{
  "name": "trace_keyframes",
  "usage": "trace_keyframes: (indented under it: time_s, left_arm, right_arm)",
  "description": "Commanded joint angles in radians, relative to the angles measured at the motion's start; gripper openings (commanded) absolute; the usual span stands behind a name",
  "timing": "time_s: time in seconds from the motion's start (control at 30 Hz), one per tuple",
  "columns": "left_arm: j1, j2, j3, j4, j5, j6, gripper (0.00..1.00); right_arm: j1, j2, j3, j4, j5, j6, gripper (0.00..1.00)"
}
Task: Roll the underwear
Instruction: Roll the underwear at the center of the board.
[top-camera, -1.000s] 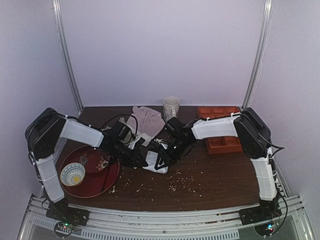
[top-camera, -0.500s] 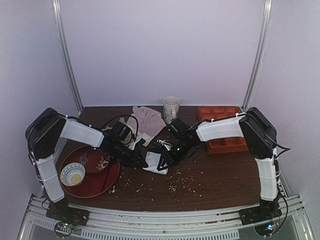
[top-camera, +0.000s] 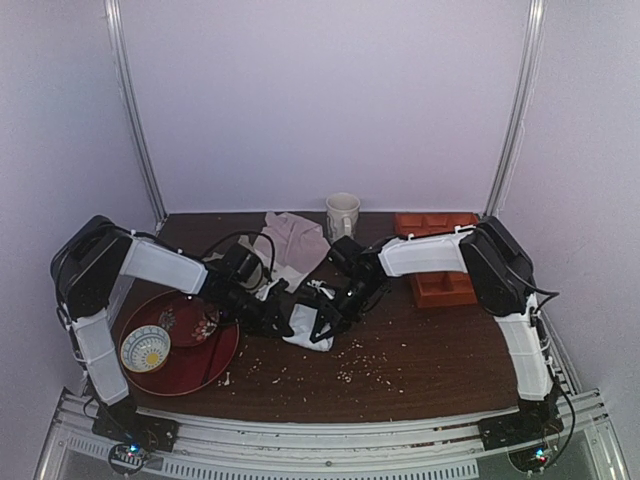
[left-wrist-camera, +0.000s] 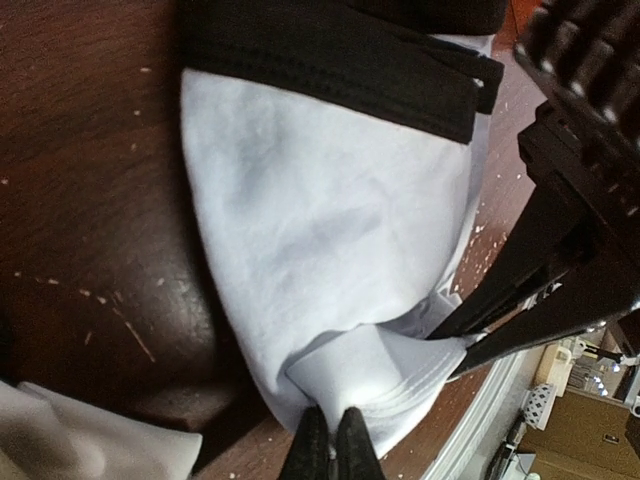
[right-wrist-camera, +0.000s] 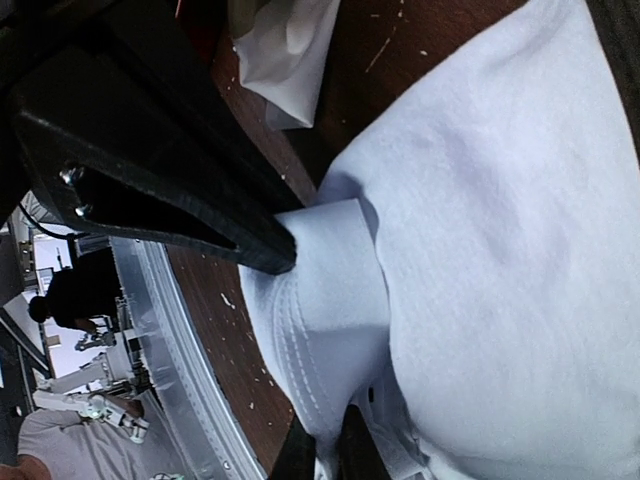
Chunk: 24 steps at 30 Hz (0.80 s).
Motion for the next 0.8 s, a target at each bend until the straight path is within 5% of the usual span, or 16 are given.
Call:
trace_keyframes:
  time_s: [0.0,0.33,0.77]
  left_arm:
    - [0.008,0.02,-0.015,-0.005,-0.007,0.003,0.0]
    - [0.008,0.031,0.0,-0.043,-0.008,0.015,0.0]
    - [0.007,0.041,0.012,-0.056,-0.003,0.019,0.0]
  right_arm:
    - [-0.017,0.105,0.07,-0.111,-0.02,0.058,0.0]
    - [-0.032,0.078,0.065,-0.133,0.004,0.024,0.21]
    - [0.014,-0.269,-0.276,0.134,0.301,-0.025,0.31]
